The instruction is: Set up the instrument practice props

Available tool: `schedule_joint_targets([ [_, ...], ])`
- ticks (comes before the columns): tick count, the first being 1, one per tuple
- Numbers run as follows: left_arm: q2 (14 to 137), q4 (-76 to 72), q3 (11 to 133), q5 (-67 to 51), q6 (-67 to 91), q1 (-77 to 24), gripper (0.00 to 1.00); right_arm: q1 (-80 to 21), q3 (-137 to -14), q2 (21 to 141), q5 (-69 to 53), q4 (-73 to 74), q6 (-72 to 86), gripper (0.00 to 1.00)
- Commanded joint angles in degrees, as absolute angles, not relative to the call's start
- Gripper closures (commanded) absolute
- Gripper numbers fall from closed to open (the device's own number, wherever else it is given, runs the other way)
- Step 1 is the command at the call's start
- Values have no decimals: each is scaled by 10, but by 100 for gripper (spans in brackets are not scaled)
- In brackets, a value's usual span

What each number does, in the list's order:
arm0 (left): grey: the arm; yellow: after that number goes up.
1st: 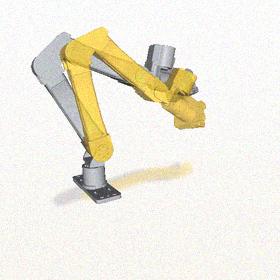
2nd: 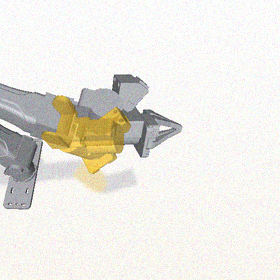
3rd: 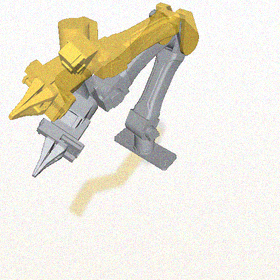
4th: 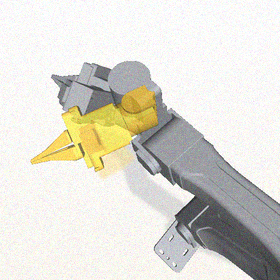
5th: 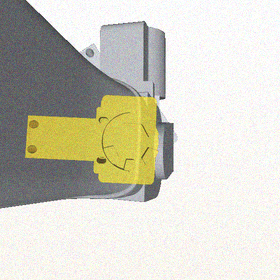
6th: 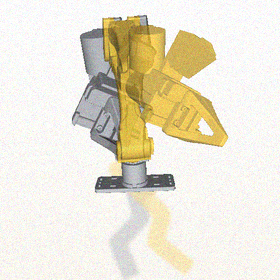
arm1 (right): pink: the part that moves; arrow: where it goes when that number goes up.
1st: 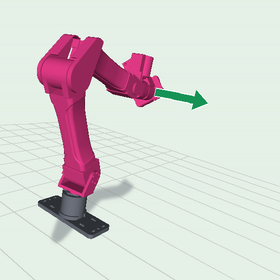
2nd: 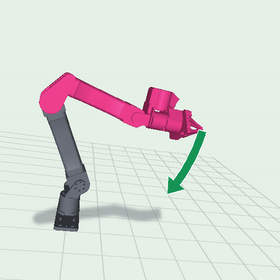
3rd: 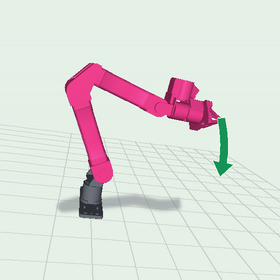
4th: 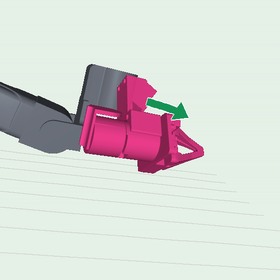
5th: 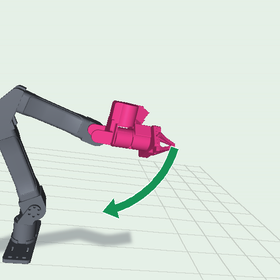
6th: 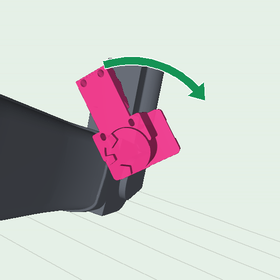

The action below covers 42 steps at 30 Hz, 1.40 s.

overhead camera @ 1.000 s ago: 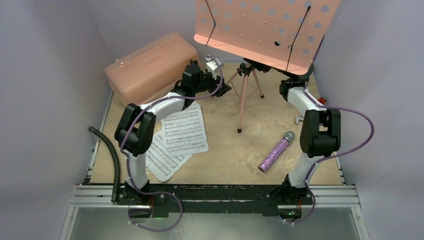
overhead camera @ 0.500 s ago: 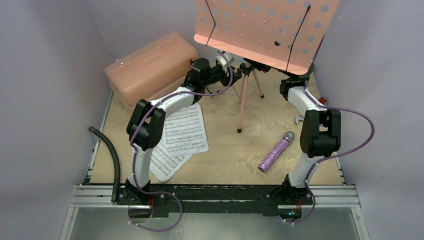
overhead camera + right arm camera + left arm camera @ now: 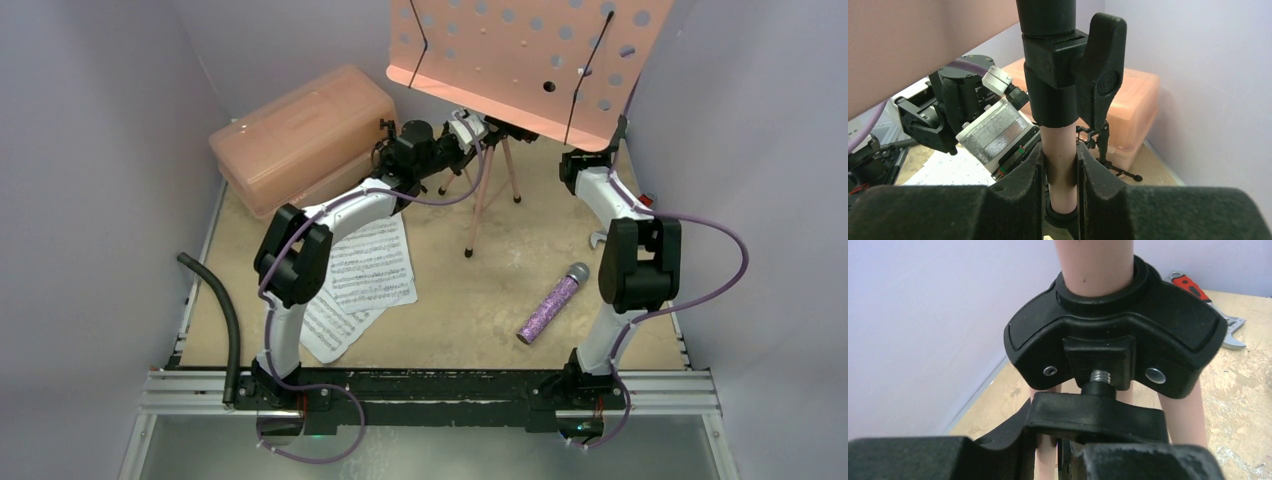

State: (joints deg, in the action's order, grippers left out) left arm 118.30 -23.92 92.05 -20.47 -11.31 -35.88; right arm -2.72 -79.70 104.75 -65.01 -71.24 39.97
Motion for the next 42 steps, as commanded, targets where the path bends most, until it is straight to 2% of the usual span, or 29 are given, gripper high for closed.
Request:
schedule_joint_targets([
  [1, 1149, -161, 908, -145, -129, -370, 100, -31, -852, 1034, -632, -717, 443, 100],
  [9, 1146, -149, 902, -65, -138, -377, 100, -31, -889, 1029, -622, -731, 462, 100],
  [20, 1136, -132, 903, -61, -137, -378, 100, -31, -927, 1012, -611, -745, 482, 100],
  [34, 1074, -108, 835, 38, -124, -391, 100, -31, -834, 974, -606, -834, 518, 100],
  [42, 1072, -130, 798, 74, -130, -389, 100, -31, -909, 1002, -593, -839, 531, 100],
])
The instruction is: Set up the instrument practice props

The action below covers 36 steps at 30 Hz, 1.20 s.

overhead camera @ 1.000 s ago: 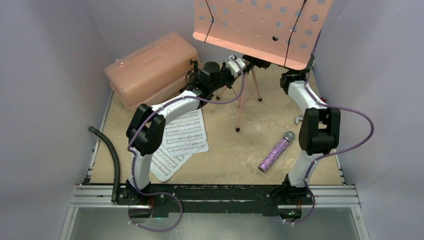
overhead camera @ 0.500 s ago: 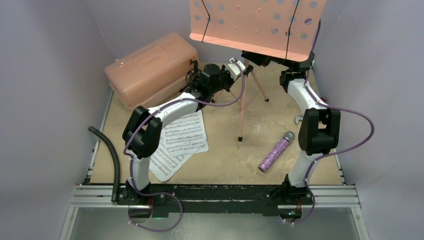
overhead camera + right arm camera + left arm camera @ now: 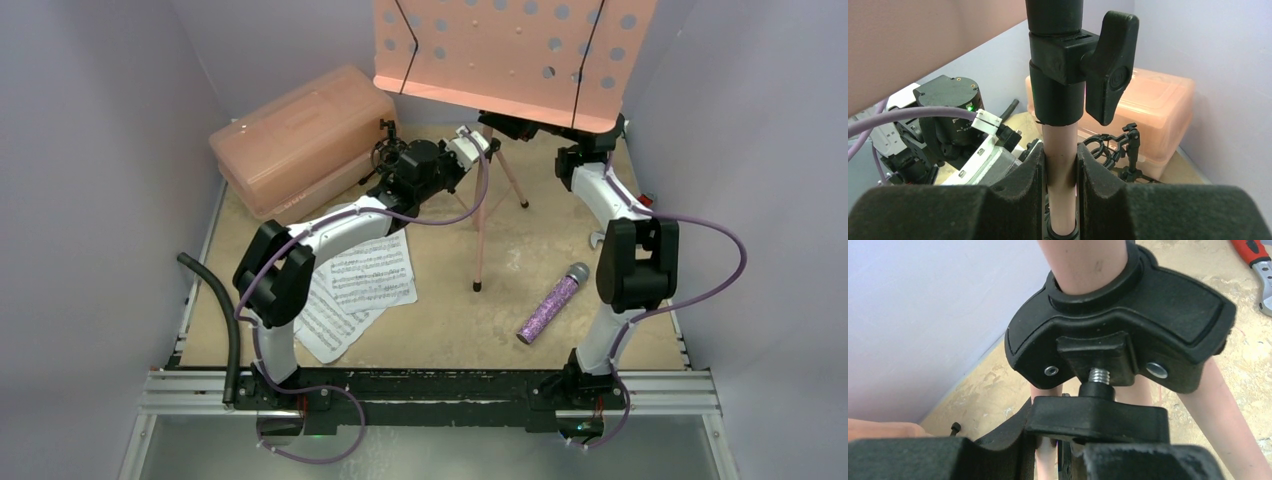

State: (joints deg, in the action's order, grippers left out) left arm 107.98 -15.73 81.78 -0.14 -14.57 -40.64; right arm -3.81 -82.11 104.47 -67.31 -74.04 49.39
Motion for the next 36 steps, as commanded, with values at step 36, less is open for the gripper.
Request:
schedule_joint_targets([
  [36, 1127, -154, 806, 140, -163, -370, 100, -34, -764, 967, -601, -941, 551, 100],
])
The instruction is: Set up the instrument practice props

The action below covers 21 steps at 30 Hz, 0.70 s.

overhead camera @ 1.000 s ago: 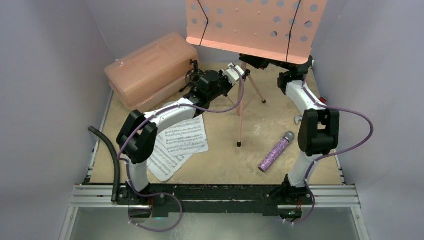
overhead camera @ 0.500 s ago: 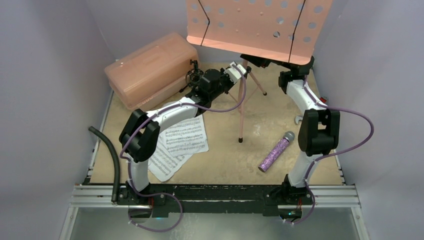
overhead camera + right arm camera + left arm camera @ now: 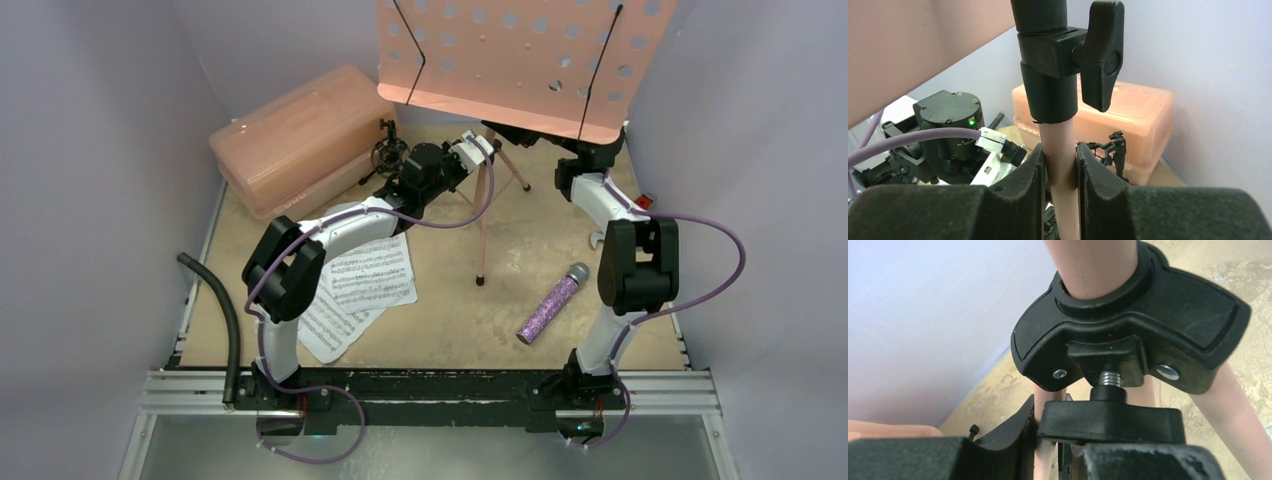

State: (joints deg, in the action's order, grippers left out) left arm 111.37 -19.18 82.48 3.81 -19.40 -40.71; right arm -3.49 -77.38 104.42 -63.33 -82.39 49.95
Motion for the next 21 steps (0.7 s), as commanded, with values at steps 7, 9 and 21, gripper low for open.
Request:
schedule_joint_targets([
  [7, 1118, -162, 790, 132, -152, -370, 100, -34, -699, 951, -583, -944, 554, 72],
  [9, 1116, -163, 789, 127, -145, -371, 100, -34, -685, 946, -583, -924, 539, 64],
  [21, 1109, -172, 796, 111, -142, -371, 96, -34, -632, 923, -573, -840, 504, 31],
])
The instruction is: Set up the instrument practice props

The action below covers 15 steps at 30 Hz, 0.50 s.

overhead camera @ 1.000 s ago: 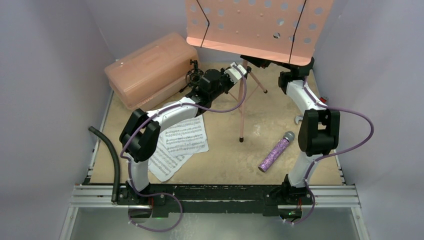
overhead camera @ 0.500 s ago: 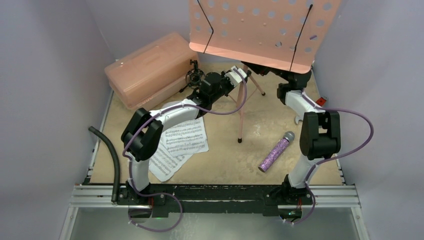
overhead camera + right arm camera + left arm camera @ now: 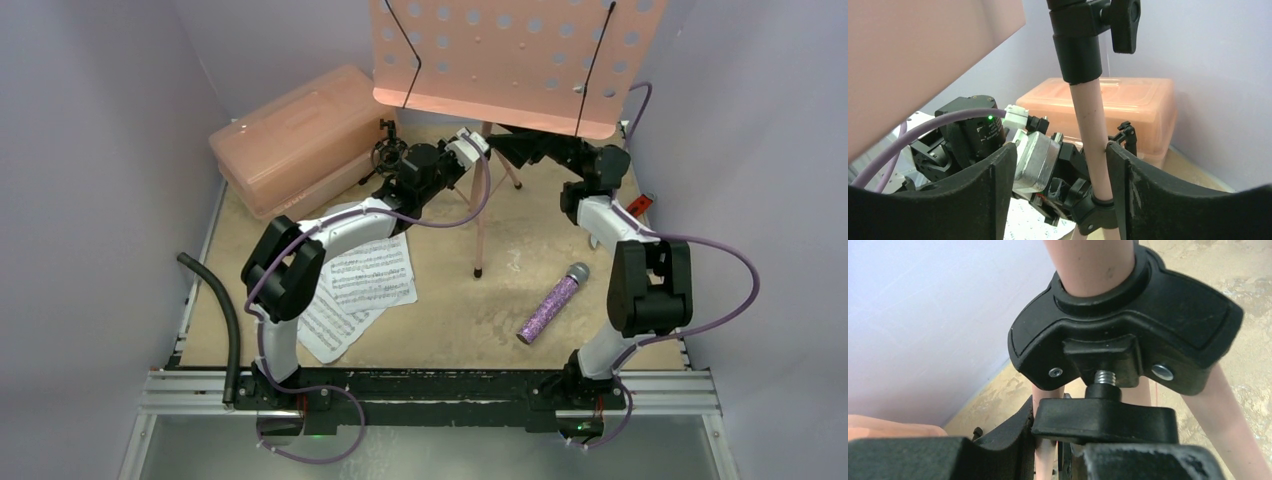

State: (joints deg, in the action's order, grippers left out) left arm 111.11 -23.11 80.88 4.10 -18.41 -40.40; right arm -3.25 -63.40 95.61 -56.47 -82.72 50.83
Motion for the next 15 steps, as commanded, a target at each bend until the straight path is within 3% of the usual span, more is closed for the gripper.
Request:
schedule_joint_targets([
  [1, 1109, -170, 799, 110, -143, -371, 93, -34, -629, 919, -572, -831, 500, 29],
  [4, 1102, -164, 802, 98, -143, -370, 77, -33, -618, 904, -567, -799, 487, 27],
  [10, 1064, -158, 788, 58, -124, -371, 42, -33, -591, 872, -547, -747, 470, 13],
  [11, 1055, -159, 782, 55, -116, -371, 38, -33, -586, 865, -546, -744, 470, 4],
  [15, 1005, -167, 746, 55, -80, -371, 32, -34, -562, 829, -553, -711, 453, 2],
])
